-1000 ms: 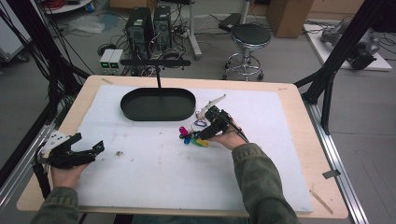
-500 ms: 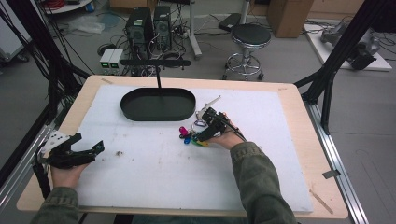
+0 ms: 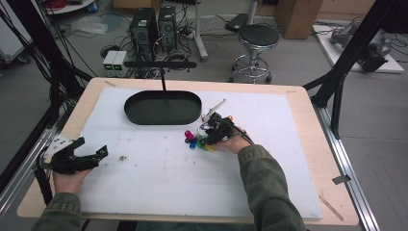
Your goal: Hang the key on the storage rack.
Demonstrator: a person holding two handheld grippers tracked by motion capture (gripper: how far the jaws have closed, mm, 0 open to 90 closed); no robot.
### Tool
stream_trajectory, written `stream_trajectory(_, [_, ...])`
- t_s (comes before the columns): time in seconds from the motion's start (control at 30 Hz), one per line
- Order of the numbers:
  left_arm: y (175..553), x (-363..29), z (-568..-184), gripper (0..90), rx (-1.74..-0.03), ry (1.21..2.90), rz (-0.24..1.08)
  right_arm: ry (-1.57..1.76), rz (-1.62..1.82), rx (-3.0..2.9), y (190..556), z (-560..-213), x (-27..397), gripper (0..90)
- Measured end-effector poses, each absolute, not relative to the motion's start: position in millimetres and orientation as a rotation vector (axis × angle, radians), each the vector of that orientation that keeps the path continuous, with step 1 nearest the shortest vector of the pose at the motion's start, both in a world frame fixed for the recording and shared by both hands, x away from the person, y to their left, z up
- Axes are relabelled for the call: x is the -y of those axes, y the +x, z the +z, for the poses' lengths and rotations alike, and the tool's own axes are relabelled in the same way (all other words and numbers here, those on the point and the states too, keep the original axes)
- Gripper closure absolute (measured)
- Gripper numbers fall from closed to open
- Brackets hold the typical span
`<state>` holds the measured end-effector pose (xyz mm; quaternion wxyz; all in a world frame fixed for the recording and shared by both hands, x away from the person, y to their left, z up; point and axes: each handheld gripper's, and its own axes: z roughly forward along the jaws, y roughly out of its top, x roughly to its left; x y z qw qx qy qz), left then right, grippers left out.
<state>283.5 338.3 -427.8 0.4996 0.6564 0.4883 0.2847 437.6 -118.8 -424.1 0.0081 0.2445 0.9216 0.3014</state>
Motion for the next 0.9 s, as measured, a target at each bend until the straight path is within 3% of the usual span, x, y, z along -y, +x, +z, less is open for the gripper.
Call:
stream_trajectory(0.07, [283.7,-338.3,-427.9,2.0,-1.181,1.590,0.688,0.780,0.949,-2.888,437.7,-422.3,117.9,54.2])
stream_trajectory(0.27, [283.7,-338.5,-428.0,2.0,-1.180,1.591,0.687,0.802,0.978,-2.851,435.9,-417.4,118.3,68.4])
stream_trajectory(0.9, [283.7,-338.6,-428.0,2.0,-1.182,1.588,0.688,0.954,0.989,-2.733,429.5,-406.9,121.3,74.0])
